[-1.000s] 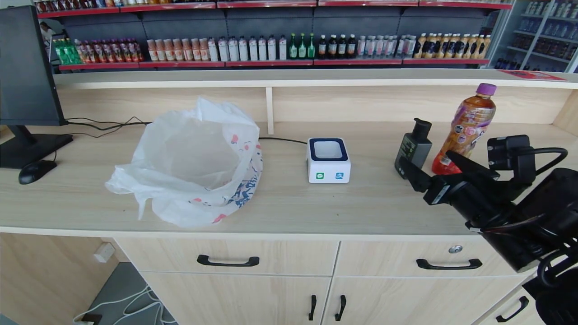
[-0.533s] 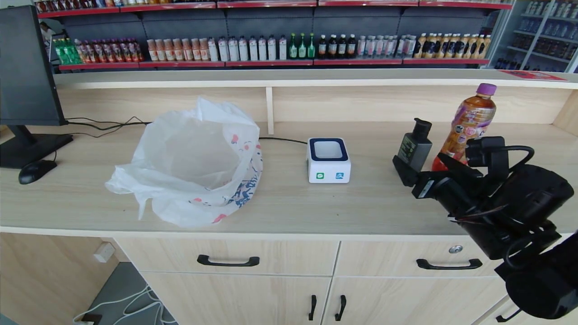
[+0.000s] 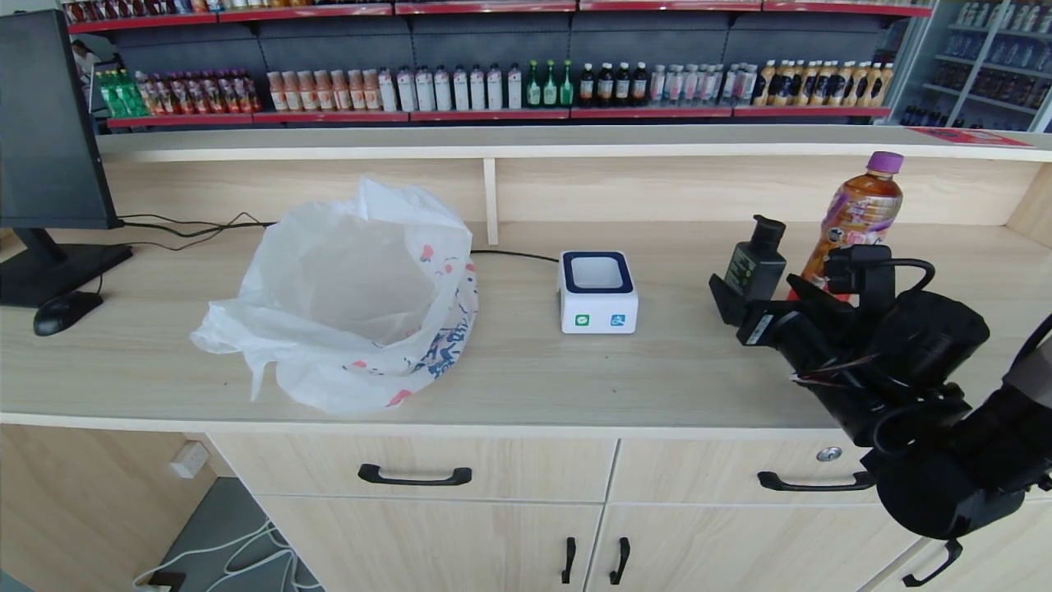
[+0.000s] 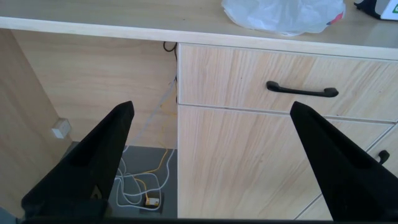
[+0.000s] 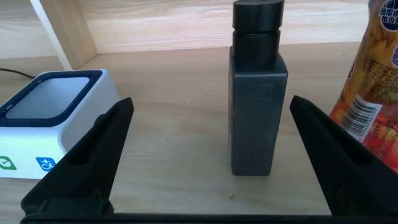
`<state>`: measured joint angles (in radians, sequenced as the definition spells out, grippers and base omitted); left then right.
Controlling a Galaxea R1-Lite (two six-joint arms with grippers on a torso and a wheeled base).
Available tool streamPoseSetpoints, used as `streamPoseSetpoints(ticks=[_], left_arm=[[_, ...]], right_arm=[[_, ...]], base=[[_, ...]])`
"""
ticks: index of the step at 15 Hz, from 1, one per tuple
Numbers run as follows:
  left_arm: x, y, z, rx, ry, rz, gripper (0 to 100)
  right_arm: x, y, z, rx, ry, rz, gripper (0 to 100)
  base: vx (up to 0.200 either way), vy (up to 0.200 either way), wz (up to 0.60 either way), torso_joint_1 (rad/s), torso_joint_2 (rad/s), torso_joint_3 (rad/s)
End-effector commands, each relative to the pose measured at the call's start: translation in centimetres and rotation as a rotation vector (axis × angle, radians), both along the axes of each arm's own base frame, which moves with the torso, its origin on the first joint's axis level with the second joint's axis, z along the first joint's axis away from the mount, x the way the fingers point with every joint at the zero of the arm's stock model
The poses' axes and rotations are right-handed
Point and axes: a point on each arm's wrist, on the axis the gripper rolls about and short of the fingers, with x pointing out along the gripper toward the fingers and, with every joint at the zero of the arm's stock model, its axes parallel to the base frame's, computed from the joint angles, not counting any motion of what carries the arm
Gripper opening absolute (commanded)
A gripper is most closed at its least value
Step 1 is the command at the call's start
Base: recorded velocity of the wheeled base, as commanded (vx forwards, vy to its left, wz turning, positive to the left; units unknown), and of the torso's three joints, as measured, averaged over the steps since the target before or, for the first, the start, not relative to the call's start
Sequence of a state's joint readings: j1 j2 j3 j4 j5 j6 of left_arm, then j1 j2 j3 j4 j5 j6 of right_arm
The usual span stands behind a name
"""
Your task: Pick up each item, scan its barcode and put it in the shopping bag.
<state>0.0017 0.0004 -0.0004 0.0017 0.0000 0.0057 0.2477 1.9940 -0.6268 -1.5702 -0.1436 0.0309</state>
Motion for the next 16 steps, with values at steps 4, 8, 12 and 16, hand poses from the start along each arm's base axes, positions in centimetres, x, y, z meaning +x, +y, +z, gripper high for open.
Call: streamPoseSetpoints(ticks=[4, 8, 12, 16], left_arm=[[0.0, 0.0, 0.0, 0.000, 0.000, 0.000, 100], [0.0, 0.0, 0.0, 0.000, 0.000, 0.000, 100], [0.0, 0.0, 0.0, 0.000, 0.001, 0.000, 100], [0.0, 0.0, 0.0, 0.000, 0.001, 0.000, 100]], right_arm=[[1.2, -0.2, 0.0, 0.007, -0.019, -0.005, 100], [2.5, -0.3, -0.7, 0.014, -0.008, -0.017, 100], [3.2, -0.7, -1.1, 0.026, -0.002, -0.027, 100], [4.3, -1.5, -0.7, 0.037, -0.032, -0.028, 100]], base=[[0.000, 0.000, 0.00, 0.000, 0.00, 0.000], [0.000, 0.000, 0.00, 0.000, 0.00, 0.000], [0.000, 0.000, 0.00, 0.000, 0.00, 0.000], [0.000, 0.000, 0.00, 0.000, 0.00, 0.000]])
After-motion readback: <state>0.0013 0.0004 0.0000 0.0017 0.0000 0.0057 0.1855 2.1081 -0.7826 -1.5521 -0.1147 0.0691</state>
